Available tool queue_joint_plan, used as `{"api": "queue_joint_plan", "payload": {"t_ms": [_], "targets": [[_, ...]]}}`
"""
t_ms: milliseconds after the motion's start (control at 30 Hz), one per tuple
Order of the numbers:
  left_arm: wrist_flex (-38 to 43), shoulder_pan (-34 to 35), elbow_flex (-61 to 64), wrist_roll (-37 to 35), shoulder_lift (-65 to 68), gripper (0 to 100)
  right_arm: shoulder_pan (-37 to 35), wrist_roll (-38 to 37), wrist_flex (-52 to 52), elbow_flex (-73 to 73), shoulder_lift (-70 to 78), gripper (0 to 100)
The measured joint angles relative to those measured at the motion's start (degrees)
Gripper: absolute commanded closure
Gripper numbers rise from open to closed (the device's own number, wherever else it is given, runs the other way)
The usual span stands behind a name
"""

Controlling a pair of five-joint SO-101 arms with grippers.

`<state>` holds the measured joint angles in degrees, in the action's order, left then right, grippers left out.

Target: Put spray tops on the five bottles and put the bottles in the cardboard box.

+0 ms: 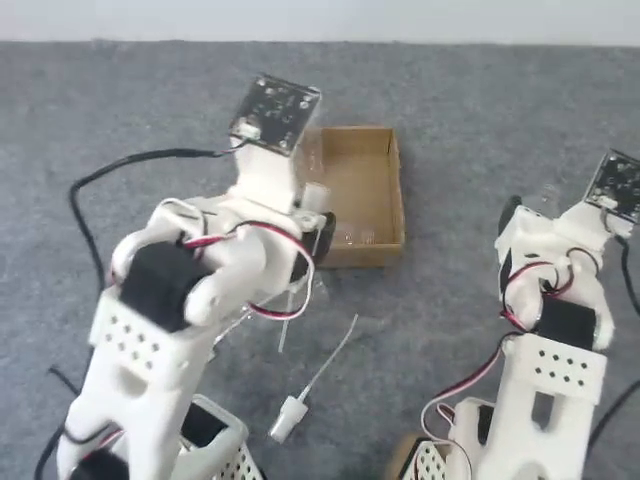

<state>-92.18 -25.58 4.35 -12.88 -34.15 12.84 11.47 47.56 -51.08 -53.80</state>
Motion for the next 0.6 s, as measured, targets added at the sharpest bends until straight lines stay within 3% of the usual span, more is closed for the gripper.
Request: {"api": "queue_joint_plan", "payload": {"t_ms": [367,600], "targets": [[0.0,2.37,0.0,0.0,-7.21,99,-10.81,-4.13,5.36,0.0,-16.53,99.2],[0.62,3.96,0.0,-3.25,-12.57,99,-15.65,-4.31,6.59,0.0,-18.46,99.2]]}}
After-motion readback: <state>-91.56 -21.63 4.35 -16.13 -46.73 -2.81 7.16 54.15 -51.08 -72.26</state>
